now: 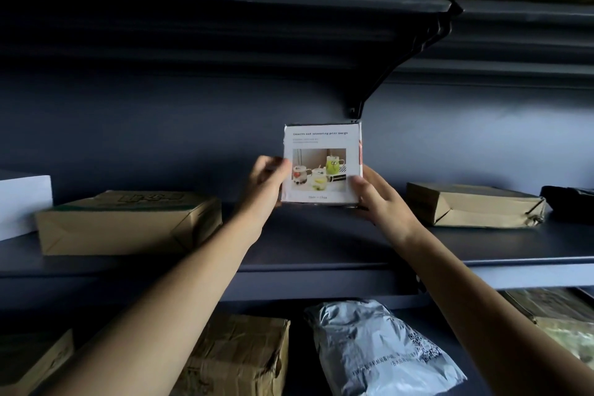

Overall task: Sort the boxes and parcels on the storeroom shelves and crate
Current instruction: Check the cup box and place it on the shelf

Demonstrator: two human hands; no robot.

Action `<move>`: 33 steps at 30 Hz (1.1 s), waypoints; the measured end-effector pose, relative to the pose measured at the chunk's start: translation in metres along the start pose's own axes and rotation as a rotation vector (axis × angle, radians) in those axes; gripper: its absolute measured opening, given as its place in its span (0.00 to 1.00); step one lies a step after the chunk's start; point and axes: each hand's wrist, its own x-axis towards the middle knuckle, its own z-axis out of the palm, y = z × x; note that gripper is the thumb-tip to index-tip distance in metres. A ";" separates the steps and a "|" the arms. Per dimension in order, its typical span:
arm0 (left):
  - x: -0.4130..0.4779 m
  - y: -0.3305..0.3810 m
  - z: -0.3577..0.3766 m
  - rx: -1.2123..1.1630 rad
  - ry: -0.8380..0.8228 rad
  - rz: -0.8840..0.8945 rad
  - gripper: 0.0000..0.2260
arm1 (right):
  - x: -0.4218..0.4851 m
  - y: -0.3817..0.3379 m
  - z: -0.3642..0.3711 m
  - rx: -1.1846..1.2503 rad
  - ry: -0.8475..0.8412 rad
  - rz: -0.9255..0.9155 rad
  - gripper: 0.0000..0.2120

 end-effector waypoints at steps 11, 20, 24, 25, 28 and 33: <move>0.001 0.000 -0.004 -0.153 -0.195 -0.196 0.33 | 0.000 -0.001 0.001 0.135 0.078 0.071 0.12; -0.007 0.001 -0.002 -0.086 -0.179 -0.136 0.37 | 0.004 0.004 -0.003 -0.244 0.288 0.012 0.10; -0.007 -0.003 0.000 -0.041 -0.148 -0.113 0.36 | 0.002 0.005 -0.007 -0.333 0.416 -0.065 0.08; -0.005 -0.004 0.000 -0.035 -0.129 -0.113 0.32 | 0.002 0.006 -0.007 -0.351 0.409 -0.063 0.09; -0.003 -0.006 0.001 0.006 -0.122 -0.095 0.16 | 0.003 0.011 -0.008 -0.362 0.323 -0.045 0.09; 0.000 -0.011 -0.001 0.077 -0.109 -0.037 0.10 | 0.002 0.008 -0.002 -0.154 0.144 0.047 0.16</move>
